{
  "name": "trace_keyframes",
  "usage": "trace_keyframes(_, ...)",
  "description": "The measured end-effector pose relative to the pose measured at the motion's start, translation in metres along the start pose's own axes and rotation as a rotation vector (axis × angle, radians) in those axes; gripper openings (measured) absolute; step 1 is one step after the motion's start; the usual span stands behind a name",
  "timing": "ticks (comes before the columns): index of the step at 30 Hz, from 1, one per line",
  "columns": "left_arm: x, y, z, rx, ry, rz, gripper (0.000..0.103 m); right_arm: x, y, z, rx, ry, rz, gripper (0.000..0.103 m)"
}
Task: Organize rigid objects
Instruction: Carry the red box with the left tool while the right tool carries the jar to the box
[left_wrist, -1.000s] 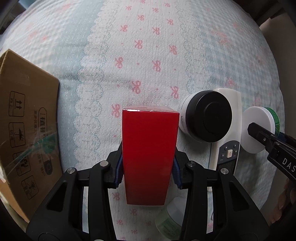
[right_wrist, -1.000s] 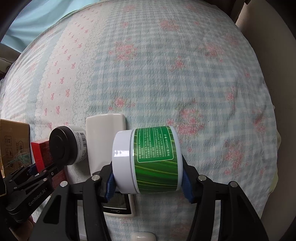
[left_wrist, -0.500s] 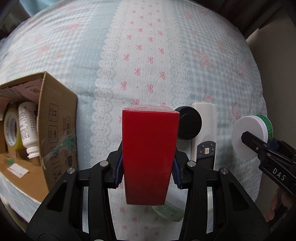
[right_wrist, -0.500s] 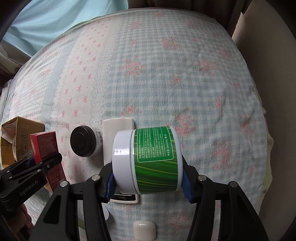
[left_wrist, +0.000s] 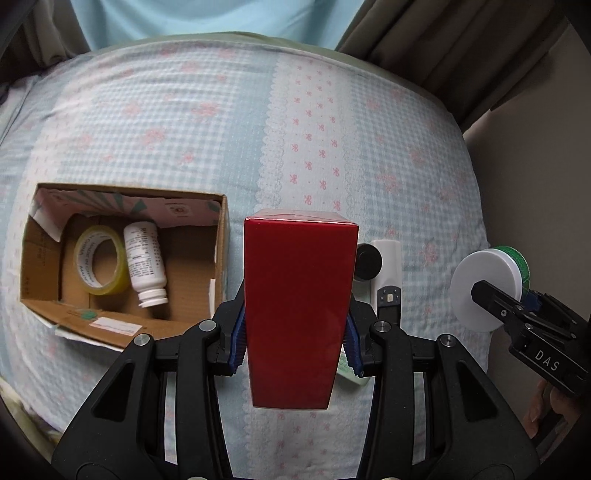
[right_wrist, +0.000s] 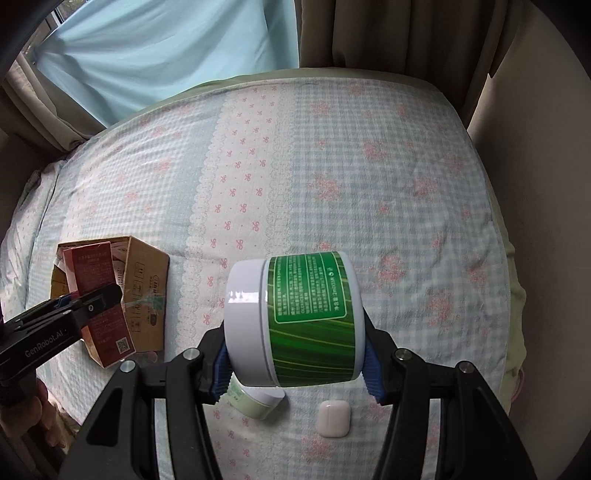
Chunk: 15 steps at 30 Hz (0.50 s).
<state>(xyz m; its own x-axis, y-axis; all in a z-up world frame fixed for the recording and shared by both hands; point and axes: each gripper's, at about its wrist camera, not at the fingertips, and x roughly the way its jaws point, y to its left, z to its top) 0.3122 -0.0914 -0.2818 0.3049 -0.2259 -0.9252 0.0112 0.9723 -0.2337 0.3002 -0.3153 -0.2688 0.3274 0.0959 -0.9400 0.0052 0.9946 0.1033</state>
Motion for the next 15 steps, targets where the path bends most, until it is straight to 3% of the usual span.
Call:
trace_keyframes(5,-0.042,0.048,-0.006,-0.026,-0.018,-0.041,0.038,-0.03,0.054,-0.008,0.019,-0.023,0.071,0.053)
trace_keyframes(10,-0.08,0.105,-0.012,0.008,-0.033,-0.053,0.038,-0.049,0.116,-0.022,0.054,-0.029,0.142,0.053)
trace_keyframes(15,-0.104,0.165,-0.01,0.044,-0.026,-0.063,0.038,-0.059,0.178,-0.031,0.099,-0.043,0.156,0.053)
